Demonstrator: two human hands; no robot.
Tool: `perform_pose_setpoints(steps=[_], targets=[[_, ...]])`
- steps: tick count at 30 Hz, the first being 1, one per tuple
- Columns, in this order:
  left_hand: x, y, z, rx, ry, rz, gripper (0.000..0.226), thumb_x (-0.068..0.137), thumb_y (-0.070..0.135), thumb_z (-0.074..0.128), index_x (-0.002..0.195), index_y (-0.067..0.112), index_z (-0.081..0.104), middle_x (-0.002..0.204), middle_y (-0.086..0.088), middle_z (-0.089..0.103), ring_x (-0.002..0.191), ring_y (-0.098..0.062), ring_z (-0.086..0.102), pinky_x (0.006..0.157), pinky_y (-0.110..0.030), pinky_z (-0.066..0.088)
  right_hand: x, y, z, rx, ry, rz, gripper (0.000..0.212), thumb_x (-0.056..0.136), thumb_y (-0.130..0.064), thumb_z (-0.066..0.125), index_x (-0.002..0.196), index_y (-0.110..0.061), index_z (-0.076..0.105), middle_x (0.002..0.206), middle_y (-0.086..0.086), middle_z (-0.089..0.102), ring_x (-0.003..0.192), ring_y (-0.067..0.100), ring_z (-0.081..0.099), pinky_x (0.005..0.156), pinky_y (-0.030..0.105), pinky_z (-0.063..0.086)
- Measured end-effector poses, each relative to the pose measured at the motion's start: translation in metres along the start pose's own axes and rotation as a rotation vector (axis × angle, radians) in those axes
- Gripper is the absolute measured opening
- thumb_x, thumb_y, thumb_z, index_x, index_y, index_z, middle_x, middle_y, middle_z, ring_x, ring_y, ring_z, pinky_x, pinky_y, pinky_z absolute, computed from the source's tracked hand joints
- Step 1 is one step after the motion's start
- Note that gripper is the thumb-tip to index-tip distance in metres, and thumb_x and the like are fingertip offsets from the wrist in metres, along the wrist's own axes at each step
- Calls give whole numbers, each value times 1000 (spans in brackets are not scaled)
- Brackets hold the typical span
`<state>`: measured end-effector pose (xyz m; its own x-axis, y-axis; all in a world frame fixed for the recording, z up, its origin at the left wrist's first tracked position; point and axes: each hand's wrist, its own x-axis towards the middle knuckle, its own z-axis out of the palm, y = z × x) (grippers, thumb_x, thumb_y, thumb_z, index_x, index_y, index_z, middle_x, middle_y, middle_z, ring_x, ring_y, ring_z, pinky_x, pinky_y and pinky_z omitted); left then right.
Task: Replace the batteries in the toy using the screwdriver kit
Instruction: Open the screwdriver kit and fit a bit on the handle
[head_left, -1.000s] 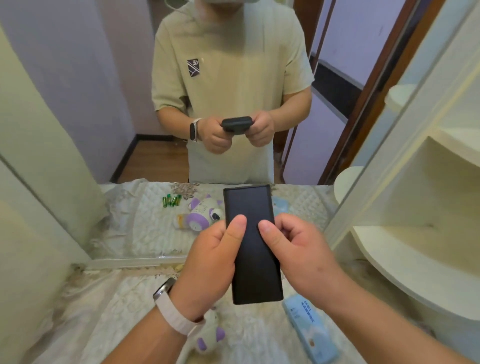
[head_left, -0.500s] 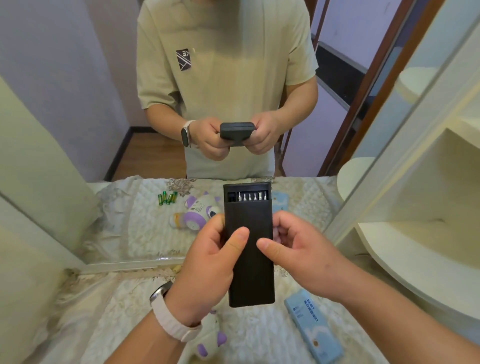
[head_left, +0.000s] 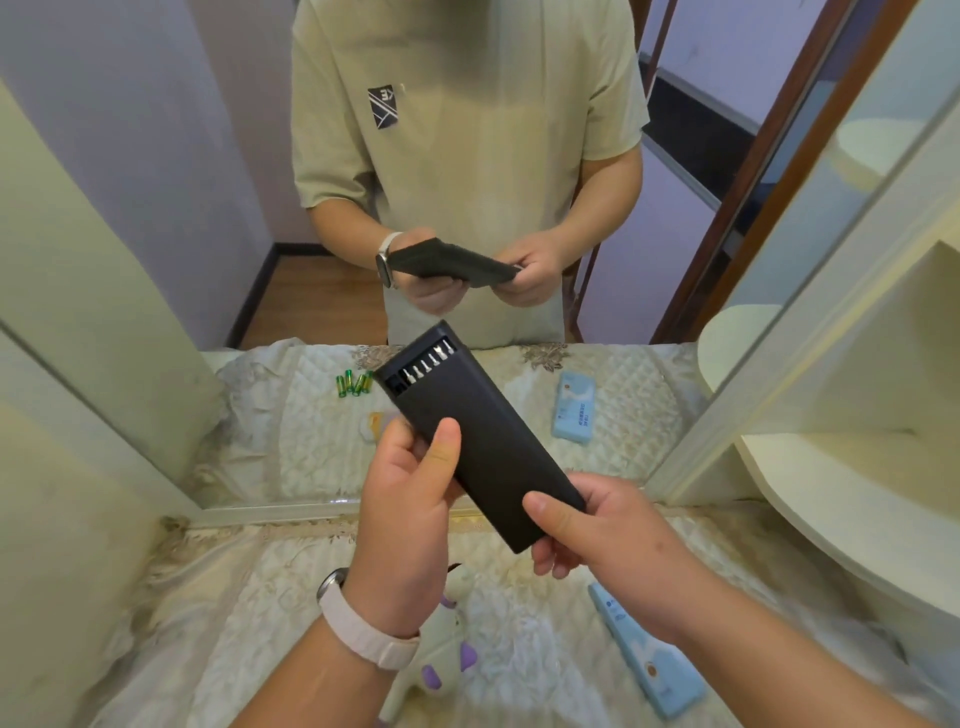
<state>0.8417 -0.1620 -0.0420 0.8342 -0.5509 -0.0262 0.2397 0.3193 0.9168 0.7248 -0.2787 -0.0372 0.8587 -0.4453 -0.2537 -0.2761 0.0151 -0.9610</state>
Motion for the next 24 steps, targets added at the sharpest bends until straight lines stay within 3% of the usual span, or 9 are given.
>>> perform_pose_setpoints(steps=[7, 13, 24], targets=[[10, 8, -14, -128, 148, -90, 19, 101, 23, 50, 99, 18, 68, 91, 0, 75, 85, -11, 70, 75, -34, 54, -6, 5, -2, 47, 22, -60, 11, 88, -20, 68, 86, -10, 74, 70, 5, 69, 60, 14, 61, 56, 26, 49], [11, 7, -22, -67, 134, -130, 21, 101, 23, 50, 104, 16, 70, 96, -3, 75, 89, -15, 69, 74, -35, 56, -11, 10, -1, 36, 9, -111, 14, 80, -26, 67, 67, -23, 71, 60, 2, 63, 56, 14, 57, 57, 23, 46], [17, 2, -34, -58, 200, -120, 20, 101, 26, 51, 104, 21, 70, 91, 1, 75, 82, -11, 68, 71, -32, 55, -12, 21, -3, 66, -55, -69, 14, 81, -23, 64, 69, -25, 72, 62, 1, 60, 58, 14, 55, 59, 23, 45]])
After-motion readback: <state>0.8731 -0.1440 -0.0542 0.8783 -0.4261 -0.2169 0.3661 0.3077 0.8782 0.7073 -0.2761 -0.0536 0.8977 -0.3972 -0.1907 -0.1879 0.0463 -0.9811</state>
